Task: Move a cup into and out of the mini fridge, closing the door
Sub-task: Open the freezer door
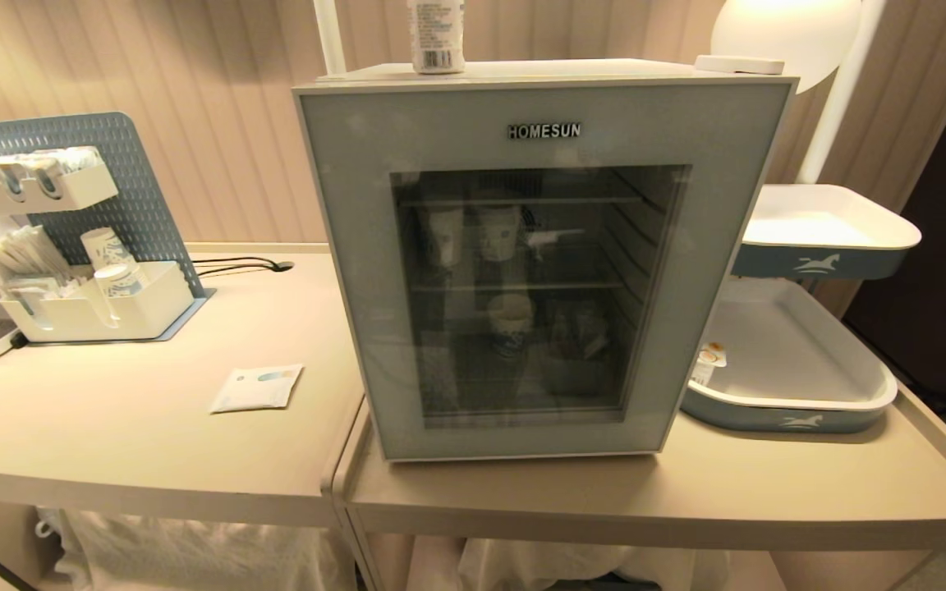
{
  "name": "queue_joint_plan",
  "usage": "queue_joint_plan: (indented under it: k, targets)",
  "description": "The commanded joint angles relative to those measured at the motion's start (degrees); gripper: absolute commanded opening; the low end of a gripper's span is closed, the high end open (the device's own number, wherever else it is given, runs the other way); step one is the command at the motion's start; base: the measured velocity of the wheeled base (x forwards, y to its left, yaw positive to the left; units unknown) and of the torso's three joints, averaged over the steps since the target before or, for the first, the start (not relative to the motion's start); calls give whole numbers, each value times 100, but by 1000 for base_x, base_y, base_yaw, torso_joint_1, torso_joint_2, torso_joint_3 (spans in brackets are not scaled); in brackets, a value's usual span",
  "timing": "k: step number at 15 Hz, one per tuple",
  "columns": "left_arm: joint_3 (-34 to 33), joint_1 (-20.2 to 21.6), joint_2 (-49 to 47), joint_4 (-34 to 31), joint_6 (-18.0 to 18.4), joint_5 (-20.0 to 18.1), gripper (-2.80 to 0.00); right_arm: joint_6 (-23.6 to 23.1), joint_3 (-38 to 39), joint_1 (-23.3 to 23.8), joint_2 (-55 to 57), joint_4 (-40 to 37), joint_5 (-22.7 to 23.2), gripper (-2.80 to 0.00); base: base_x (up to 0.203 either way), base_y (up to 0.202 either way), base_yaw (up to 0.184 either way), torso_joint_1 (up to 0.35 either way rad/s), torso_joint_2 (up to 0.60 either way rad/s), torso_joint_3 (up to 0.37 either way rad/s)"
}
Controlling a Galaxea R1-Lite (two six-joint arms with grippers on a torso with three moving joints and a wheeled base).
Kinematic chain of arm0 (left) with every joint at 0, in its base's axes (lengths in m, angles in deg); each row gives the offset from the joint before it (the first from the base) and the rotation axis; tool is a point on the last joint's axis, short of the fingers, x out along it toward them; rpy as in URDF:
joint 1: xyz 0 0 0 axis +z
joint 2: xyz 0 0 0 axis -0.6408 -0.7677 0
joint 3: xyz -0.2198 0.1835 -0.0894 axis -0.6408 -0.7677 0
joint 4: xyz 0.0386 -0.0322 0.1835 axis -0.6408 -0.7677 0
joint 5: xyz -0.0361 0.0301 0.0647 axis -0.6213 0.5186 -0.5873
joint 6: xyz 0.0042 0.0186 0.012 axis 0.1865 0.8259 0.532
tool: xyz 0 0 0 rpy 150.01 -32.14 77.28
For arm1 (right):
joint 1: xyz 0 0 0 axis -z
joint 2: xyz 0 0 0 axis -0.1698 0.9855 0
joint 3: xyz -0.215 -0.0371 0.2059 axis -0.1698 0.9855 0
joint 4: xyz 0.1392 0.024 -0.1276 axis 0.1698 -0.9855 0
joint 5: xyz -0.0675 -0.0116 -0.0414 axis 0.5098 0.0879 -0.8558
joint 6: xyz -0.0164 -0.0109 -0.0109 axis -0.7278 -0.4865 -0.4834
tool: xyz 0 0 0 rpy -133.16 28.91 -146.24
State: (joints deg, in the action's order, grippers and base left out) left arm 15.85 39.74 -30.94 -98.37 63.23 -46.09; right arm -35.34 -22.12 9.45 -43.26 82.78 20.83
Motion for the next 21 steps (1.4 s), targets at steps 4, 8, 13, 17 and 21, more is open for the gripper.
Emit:
queue_joint_plan:
  k: [4, 8, 13, 17, 21]
  targets:
    - [1590, -500, -2620, -780, -608, -111, 0, 1, 0, -2, 10, 0, 2, -280, 0, 0, 0, 0, 0, 0]
    - [2459, -616, -5165, -809, -1007, -1030, 0, 1, 0, -2, 10, 0, 2, -280, 0, 0, 0, 0, 0, 0]
    - [2780, -302, -7290, 881, -442, -5616, 0, 1, 0, -2, 10, 0, 2, -280, 0, 0, 0, 0, 0, 0]
    - [1972, -230, -7844, 2683, 520, -6358, 0, 1, 0, -2, 10, 0, 2, -280, 0, 0, 0, 0, 0, 0]
    - [1078, -231, -8034, 4626, 659, -6408, 0, 1, 0, -2, 10, 0, 2, -280, 0, 0, 0, 0, 0, 0]
